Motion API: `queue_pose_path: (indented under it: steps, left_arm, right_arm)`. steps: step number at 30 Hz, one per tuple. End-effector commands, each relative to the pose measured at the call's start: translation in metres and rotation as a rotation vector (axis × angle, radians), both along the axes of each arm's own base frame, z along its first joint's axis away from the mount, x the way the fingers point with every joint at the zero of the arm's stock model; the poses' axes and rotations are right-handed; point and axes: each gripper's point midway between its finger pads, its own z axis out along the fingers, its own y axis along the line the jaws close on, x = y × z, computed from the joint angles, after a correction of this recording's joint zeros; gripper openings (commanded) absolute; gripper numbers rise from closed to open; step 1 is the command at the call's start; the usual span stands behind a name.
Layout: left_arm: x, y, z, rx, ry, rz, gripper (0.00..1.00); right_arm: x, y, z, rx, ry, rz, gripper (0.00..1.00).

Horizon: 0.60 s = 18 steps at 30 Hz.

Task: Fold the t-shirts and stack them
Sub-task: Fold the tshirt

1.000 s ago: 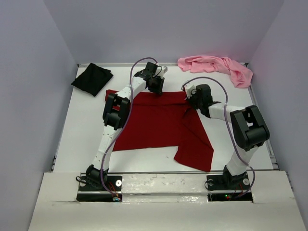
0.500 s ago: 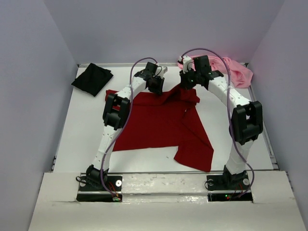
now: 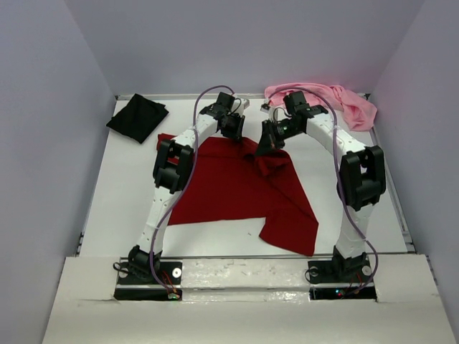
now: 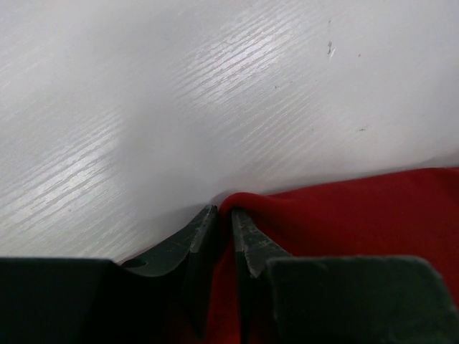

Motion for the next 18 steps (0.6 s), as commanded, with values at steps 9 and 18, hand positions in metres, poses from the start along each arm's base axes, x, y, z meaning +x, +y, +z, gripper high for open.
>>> queue_pose_path:
  steps: [9, 18]
  left_arm:
    - [-0.022, 0.022, -0.019, 0.082, 0.092, 0.014, 0.29]
    - [-0.023, 0.024, -0.022, 0.087, 0.097, 0.017, 0.29]
  right_arm:
    - [-0.011, -0.003, 0.028, 0.204, 0.053, -0.074, 0.09]
    - [-0.006, -0.033, 0.024, 0.032, -0.143, -0.225, 0.54]
